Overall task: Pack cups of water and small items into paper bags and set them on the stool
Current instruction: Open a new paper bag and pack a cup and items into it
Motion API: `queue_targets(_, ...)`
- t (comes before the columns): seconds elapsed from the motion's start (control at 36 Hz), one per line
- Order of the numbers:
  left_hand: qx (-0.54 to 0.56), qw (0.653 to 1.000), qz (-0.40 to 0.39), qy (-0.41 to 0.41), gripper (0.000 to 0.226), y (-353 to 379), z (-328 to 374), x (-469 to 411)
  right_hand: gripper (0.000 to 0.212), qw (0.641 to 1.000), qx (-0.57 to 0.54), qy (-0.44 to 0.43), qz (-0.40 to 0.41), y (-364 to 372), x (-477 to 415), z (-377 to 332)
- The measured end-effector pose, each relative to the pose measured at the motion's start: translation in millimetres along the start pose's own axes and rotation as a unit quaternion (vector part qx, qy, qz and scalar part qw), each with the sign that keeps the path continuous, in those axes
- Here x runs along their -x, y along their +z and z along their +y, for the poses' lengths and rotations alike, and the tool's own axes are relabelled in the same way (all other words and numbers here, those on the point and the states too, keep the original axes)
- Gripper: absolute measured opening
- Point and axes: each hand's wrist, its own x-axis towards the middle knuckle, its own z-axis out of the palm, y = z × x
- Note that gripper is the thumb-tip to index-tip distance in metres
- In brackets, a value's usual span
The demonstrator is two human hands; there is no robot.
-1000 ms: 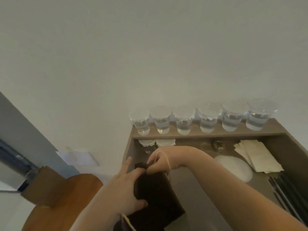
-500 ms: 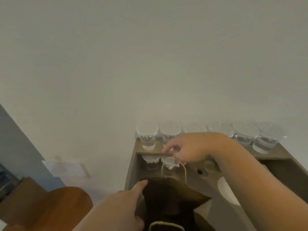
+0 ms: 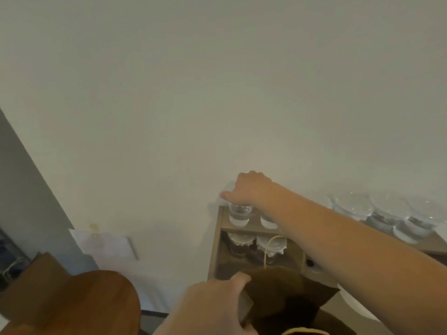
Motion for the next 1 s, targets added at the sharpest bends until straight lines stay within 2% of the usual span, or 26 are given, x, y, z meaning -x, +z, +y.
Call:
queue_targets(0.11,0.037,0.999,-0.038,0.006,0.07,-4,-5,-5,0.077,0.998,0.055,0.029,-0.007,11,-16,-6)
queue_targets(0.19,0.024,0.998,-0.064,-0.001,0.068,-8,-8,-11,0.073,0.996,0.076,0.031,-0.037,9,-25,-8)
queue_targets(0.31,0.058,0.993,-0.106,0.001,0.067,-17,-13,-13,0.075,0.993,0.081,0.023,-0.085,-1,-29,-9)
queue_targets(0.42,0.056,0.994,-0.095,0.012,0.079,-11,-19,-14,0.062,0.989,0.105,0.008,-0.101,-5,-27,-10)
queue_targets(0.53,0.048,0.996,-0.061,0.032,0.085,-4,-23,-11,0.057,0.986,0.115,-0.005,-0.123,-8,-20,-13)
queue_targets(0.64,0.049,0.997,-0.057,0.029,0.087,-1,-22,-10,0.069,0.99,0.096,-0.003,-0.107,-8,-18,-15)
queue_targets(0.78,0.068,0.995,-0.066,0.017,0.076,-1,-21,-16,0.063,0.994,0.069,-0.014,-0.088,-6,-13,-9)
queue_targets(0.86,0.074,0.996,-0.044,0.03,0.076,2,-22,-14,0.055,0.996,0.038,-0.024,-0.08,-14,-10,-5)
queue_targets(1.0,0.048,0.998,-0.008,0.043,0.085,10,-24,-8,0.082,0.999,0.001,-0.033,-0.016,-39,5,1)
